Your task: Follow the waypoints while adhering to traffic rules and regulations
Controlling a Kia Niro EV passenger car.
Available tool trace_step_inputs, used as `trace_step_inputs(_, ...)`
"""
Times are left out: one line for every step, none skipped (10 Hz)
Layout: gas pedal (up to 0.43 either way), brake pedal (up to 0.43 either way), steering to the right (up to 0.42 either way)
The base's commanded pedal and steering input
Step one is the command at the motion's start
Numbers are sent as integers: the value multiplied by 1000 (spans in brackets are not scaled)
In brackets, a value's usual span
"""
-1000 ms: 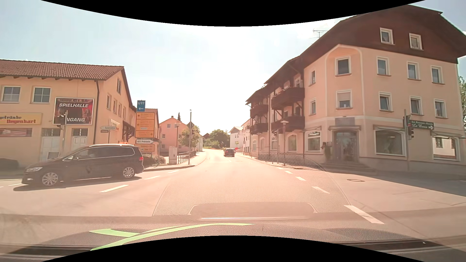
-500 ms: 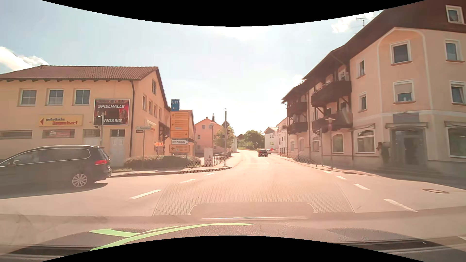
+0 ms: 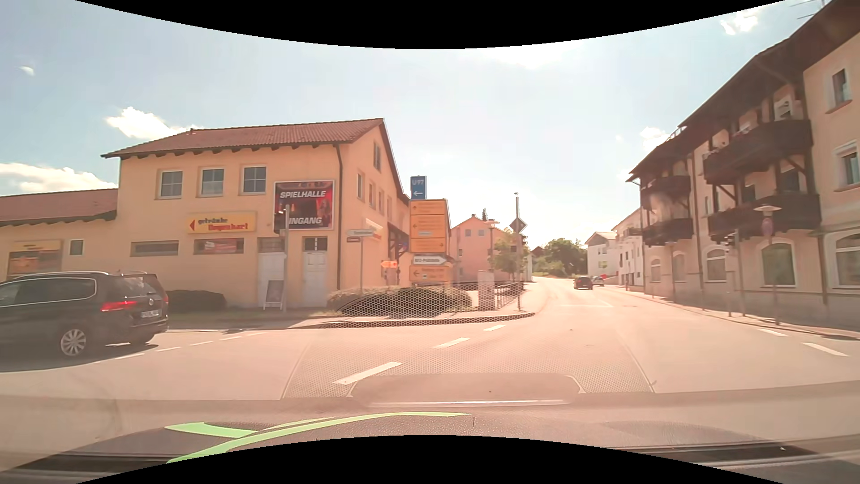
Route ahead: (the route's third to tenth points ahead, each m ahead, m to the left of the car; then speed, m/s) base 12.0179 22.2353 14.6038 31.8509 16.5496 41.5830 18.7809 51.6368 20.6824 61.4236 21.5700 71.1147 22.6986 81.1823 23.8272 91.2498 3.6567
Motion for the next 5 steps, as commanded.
trace_step_inputs(169,0,-600)
trace_step_inputs(169,0,-597)
trace_step_inputs(169,0,-590)
trace_step_inputs(169,0,-578)
trace_step_inputs(177,0,-566)
